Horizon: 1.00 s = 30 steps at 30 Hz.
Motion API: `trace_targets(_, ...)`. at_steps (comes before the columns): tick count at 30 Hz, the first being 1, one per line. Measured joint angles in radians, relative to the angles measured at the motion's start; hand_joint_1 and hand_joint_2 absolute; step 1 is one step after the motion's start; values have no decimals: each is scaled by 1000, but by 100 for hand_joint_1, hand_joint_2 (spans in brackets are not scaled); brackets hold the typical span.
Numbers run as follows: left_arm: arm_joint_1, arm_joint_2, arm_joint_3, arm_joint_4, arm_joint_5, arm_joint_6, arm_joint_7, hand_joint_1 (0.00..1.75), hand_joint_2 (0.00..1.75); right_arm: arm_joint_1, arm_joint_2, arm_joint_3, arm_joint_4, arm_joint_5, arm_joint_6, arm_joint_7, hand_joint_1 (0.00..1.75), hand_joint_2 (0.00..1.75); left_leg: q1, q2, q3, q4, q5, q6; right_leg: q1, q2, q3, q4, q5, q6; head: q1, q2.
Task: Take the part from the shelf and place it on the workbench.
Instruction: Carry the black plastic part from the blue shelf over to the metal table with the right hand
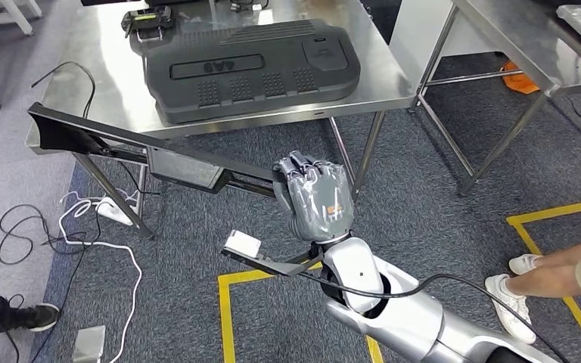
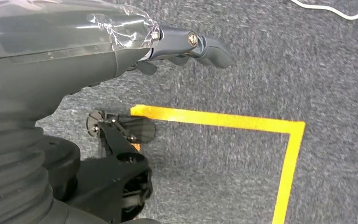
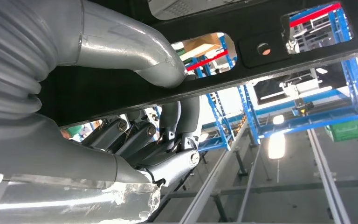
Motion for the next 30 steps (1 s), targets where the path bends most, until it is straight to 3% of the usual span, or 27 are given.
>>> trace_targets(3,-2,0,0,0,0,-1,0,0,175,-2,-1,-4,0,0,0,1,175,175,7,2,11,-16,4,16,-1,0,-14,41,-32,14,5,0)
trace_targets(6,-4,0,0,0,0,-1,0,0,175,-3,-1,-9,1,0,0,4,175,175,7,4,15,-20,2,27,-2,-1,-107,220,-108,20,17,0)
trace_targets(7,-4,0,0,0,0,-1,0,0,175,-2,-1,-10,2,0,0,4,175,175,6,4,15,-19,0,28,-3,-1,-133,262,-114,21,18,0)
trace_targets(8,-4,0,0,0,0,-1,0,0,175,-1,-1,-10,4,0,0,5,175,175,6,4,17,-18,-2,29,-3,-1,-140,265,-98,21,19,0)
trace_targets(10,-4,0,0,0,0,-2,0,0,175,0,-2,-13,5,0,0,5,175,175,7,2,24,-15,-9,26,-4,-2,-103,165,-23,20,22,0)
trace_targets(12,-5,0,0,0,0,-2,0,0,175,0,-2,-17,6,1,0,8,175,175,6,1,27,-8,-18,17,-3,-2,-54,50,23,16,25,0)
trace_targets(13,-6,0,0,0,0,-2,1,0,175,2,-2,-19,5,2,-1,11,175,175,5,1,27,-5,-21,12,-2,-2,-43,22,29,14,26,0)
trace_targets(16,-8,0,0,0,0,-2,1,0,175,13,-6,-26,5,7,-2,17,175,175,3,1,27,-3,-26,-3,1,1,-40,13,24,1,20,0)
trace_targets(18,-9,1,0,0,0,-3,1,0,175,16,-8,-31,5,10,-1,18,175,175,5,2,18,27,-48,-14,-3,1,-36,9,25,-9,14,0)
trace_targets(21,-11,1,0,0,0,-4,1,0,175,16,-8,-38,5,15,-1,20,175,175,8,2,-62,200,-129,-25,-3,-2,-30,7,21,-21,4,0)
trace_targets(22,-11,1,0,0,0,-4,1,0,175,16,-9,-40,5,15,-1,21,175,175,8,2,-91,255,-145,-26,-2,-2,-28,7,19,-23,3,0)
trace_targets(23,-10,1,0,0,0,-4,1,0,175,16,-9,-41,5,16,0,22,175,175,8,2,-107,280,-142,-25,-2,-2,-24,7,16,-24,3,0)
trace_targets(24,-9,1,0,0,0,-4,1,0,175,16,-10,-43,5,16,0,22,175,175,8,2,-105,265,-118,-23,-1,-1,-20,8,14,-25,3,0)
trace_targets(25,-9,1,0,0,0,-4,1,0,175,16,-10,-45,5,16,0,23,175,175,7,2,-86,217,-81,-19,0,0,-14,8,10,-24,2,0)
trace_targets(27,-10,2,0,0,0,-4,1,0,175,15,-10,-49,4,17,0,24,175,175,3,2,-30,82,-13,-8,1,1,-4,8,3,-20,2,0)
trace_targets(28,-11,2,0,0,0,-4,1,0,175,14,-11,-51,4,18,0,25,175,175,0,2,-11,36,1,-3,2,1,-2,7,1,-16,1,0)
trace_targets(30,-13,4,0,0,0,-4,1,0,175,12,-11,-54,4,18,0,27,175,175,-7,2,2,3,-1,4,1,2,-2,4,-1,-7,0,0)
